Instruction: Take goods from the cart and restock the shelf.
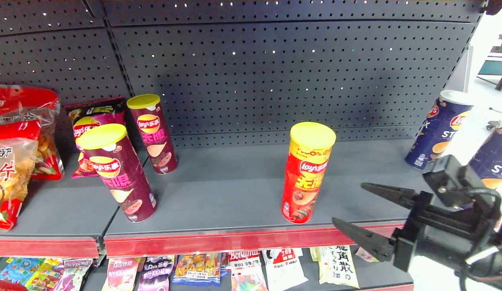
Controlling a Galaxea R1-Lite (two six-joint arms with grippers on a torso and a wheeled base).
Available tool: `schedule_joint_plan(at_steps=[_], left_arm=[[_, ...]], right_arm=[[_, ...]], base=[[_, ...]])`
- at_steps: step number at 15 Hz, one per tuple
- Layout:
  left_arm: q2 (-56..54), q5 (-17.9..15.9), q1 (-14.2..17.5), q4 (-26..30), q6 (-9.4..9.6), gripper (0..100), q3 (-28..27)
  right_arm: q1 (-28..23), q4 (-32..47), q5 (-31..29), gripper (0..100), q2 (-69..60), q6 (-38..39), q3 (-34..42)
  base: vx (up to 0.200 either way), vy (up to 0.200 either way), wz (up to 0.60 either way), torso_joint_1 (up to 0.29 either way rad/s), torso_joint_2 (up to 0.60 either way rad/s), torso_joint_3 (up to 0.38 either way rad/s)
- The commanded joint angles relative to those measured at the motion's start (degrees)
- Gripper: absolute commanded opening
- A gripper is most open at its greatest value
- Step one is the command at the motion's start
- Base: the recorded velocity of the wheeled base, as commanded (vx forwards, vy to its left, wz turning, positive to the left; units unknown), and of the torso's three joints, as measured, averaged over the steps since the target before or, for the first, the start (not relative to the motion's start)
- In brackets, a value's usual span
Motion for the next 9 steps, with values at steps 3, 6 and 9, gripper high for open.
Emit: schedule_joint_plan(at_steps=[3, 6, 9], left_arm=[[3.29, -0.94, -0.08, -0.12, -0.21, 0, -2.18], [5.66, -3.23, -0.25, -0.2, -2.06, 0, -3.76], [4.96, -5.34, -0.25, -0.12, -4.34, 0, -2.18]], right_arm=[[-21.65, 19.99, 5.91, 100, -26.74, -2.93, -0.02], [-29.12, 55.76, 5.64, 100, -48.1, -3.37, -9.25], [-35.45, 71.31, 5.55, 100, -66.2, -2.32, -8.2]], base=[[0.0, 0.0, 0.0, 0.0, 0.0, 0.0], [0.0, 0.0, 0.0, 0.0, 0.0, 0.0], [0.0, 0.0, 0.0, 0.0, 0.0, 0.0]])
